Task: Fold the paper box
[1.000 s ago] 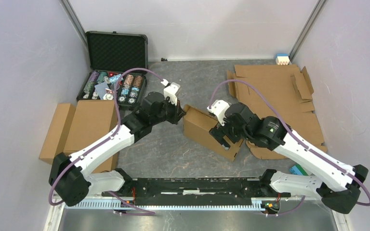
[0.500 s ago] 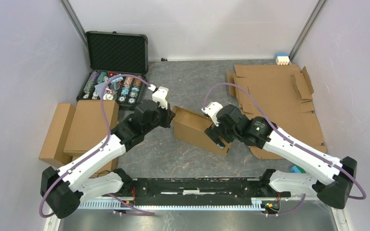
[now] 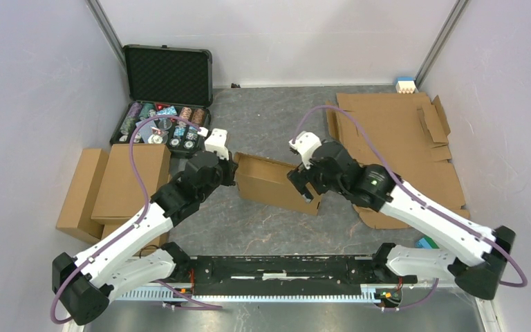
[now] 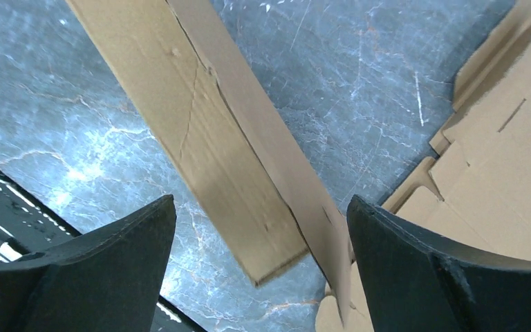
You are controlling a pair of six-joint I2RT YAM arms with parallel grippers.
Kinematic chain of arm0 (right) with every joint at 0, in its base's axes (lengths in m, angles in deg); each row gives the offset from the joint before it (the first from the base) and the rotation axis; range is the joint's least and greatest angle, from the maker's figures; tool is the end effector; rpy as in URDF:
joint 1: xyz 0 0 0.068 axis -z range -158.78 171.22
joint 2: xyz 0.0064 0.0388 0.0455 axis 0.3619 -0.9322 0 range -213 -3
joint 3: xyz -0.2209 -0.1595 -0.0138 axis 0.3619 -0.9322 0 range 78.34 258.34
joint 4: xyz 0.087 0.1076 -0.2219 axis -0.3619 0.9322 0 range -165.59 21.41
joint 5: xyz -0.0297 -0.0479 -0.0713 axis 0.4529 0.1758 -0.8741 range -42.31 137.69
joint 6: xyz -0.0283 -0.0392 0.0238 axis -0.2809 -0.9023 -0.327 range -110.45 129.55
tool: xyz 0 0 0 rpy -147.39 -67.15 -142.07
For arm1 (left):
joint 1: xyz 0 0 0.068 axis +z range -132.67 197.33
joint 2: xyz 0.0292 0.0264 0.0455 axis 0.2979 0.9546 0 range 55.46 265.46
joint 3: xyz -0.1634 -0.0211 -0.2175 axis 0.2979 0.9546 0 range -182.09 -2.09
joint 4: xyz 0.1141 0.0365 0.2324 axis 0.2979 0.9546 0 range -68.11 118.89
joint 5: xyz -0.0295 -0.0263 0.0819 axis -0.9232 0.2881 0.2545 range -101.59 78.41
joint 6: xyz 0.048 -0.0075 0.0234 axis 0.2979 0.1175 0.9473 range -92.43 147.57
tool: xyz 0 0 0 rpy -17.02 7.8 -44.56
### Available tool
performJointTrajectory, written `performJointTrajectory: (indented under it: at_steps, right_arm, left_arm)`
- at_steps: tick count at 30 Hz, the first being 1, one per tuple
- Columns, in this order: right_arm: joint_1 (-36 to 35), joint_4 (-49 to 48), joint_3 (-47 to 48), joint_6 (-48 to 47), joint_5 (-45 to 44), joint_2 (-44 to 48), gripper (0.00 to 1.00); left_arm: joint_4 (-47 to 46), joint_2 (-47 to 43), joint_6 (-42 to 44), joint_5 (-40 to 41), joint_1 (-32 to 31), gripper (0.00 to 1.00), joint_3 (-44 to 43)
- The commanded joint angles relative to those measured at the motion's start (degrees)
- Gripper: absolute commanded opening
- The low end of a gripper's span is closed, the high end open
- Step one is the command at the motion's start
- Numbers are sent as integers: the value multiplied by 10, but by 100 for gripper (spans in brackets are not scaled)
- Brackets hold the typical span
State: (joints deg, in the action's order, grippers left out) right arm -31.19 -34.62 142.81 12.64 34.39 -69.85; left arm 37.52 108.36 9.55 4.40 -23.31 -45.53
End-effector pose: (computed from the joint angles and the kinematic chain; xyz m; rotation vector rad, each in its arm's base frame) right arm 0.1544 0.1871 0.3314 -0.8583 2.1479 0.2256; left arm 0.1659 -0.1295 0.2971 0.2175 1.9990 -0.3786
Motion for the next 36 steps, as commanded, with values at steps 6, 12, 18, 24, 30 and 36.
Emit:
performJointTrajectory:
  at_steps: [6,12,18,24,30,36]
  right_arm:
    - [3,57,-23,84,-89,148,98]
    - [4,71,-50,98,-118,168,92]
    - [4,11,-83,101,-171,167,78]
    - [3,-35,-122,83,-213,167,63]
    - [5,-64,-134,70,-224,162,45]
    - [8,-59,-115,74,-222,157,11]
  left_arm:
    - [45,17,-41,-7,-2,2,-31]
    - [59,28,-51,-21,-2,2,-44]
    - [88,37,-56,-33,-2,2,-73]
    - [106,47,-55,-36,-1,2,-91]
    - [112,50,-55,-40,-2,2,-99]
    - [122,51,-55,-40,-3,2,-112]
